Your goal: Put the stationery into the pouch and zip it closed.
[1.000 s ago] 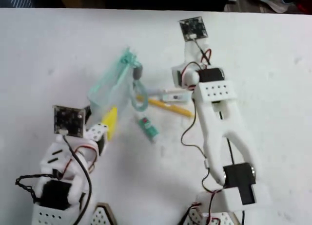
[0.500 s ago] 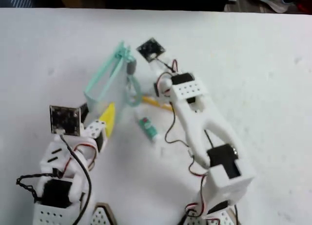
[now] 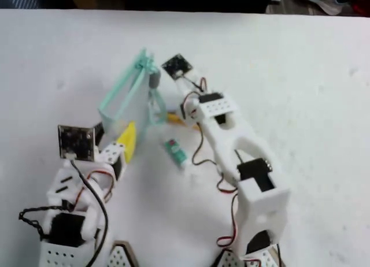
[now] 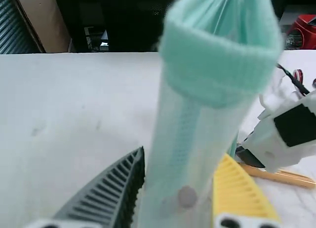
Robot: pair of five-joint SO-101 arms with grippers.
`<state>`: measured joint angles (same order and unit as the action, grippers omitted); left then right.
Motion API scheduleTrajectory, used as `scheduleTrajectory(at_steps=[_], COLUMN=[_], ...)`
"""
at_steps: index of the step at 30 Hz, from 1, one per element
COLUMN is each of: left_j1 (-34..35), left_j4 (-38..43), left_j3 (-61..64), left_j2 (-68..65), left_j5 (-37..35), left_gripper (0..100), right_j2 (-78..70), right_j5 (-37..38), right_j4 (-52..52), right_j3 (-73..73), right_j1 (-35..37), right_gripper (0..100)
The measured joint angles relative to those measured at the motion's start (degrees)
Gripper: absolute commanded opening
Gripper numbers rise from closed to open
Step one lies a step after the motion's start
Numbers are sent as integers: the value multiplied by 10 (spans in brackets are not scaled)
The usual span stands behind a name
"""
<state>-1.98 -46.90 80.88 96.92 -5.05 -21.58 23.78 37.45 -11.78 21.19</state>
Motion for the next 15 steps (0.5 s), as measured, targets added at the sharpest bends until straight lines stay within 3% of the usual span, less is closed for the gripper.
scheduleTrajectory(at_steps=[2,7,11,15], left_j1=[0,0,0,0], left_j4=[0,0,0,0], left_j3=[0,0,0,0], left_j2=[0,0,0,0], left_j5=[0,0,0,0], left_gripper=[221,221,221,221], right_j2=[-13,-55,-76,-76], right_j5=[0,3,6,64], right_j4=[-20,-28,-19,35], right_j3=[0,41,75,100], right_j1=[-1,-4,-11,-11], right_gripper=[217,22,26,16])
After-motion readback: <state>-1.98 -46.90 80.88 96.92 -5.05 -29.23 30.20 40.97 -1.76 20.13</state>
